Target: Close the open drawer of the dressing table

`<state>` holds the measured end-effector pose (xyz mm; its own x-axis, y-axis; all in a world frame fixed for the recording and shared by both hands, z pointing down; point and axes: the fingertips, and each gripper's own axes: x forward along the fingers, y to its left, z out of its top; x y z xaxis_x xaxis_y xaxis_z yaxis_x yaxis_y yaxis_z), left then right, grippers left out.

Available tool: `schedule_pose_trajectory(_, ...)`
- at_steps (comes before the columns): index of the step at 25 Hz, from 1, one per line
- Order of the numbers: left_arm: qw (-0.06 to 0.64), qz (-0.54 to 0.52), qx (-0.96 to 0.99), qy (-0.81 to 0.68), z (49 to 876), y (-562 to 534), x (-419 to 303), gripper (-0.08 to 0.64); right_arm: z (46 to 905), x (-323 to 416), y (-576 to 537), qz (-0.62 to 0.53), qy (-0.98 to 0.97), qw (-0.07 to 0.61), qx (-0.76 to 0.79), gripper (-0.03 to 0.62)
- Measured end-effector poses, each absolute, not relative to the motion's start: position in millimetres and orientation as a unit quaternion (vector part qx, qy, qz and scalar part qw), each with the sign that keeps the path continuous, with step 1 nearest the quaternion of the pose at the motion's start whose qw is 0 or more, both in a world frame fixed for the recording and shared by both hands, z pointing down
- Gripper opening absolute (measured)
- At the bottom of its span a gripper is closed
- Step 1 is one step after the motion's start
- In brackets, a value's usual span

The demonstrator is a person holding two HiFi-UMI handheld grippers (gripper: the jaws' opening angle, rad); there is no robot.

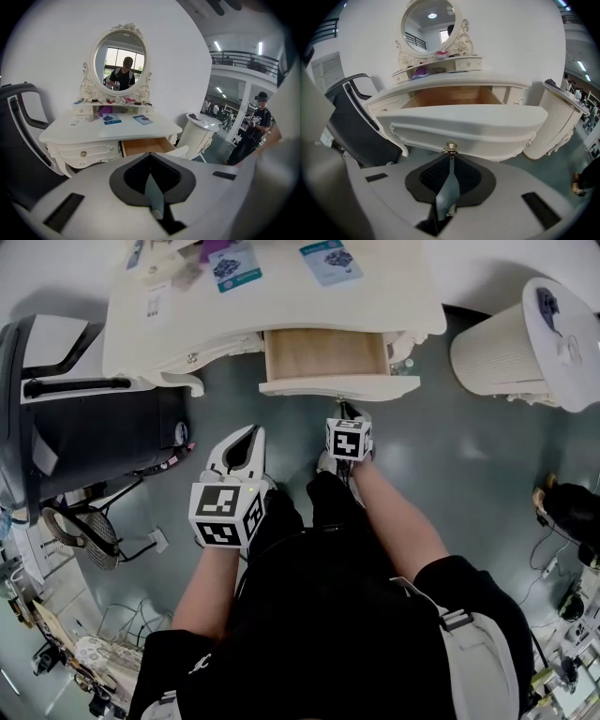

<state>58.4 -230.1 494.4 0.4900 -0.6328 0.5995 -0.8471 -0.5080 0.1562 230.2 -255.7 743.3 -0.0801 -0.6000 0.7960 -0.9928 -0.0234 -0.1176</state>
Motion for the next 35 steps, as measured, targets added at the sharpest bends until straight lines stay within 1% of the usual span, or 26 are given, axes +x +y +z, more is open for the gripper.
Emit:
schedule_pose_trajectory(7,0.229,0.232,0.817,-0.476,493,-236,41,0.008,745,231,-287,0.361,-0.642,0.269,0.620,0.040)
schedule_pose_trajectory(11,0.231,0.227,0.811,-0.486,495,-244,40,0.008,743,237,-319,0.336,-0.655,0.262,0.624,0.038)
schedule_pose_trajectory(16,0.229,0.221,0.813,-0.488,493,-254,44,0.008,742,244,-342,0.345,-0.647,0.271,0.623,0.026)
schedule_pose_trajectory(20,0.229,0.223,0.811,-0.489,495,-262,43,0.008,742,246,-365,0.345,-0.649,0.264,0.625,0.012)
schedule_pose_trajectory(29,0.230,0.233,0.799,-0.504,498,-274,27,0.008,739,251,-413,0.341,-0.642,0.243,0.642,0.011)
schedule_pose_trajectory(35,0.228,0.234,0.789,-0.520,497,-277,13,0.008,740,251,-429,0.332,-0.633,0.257,0.651,0.011)
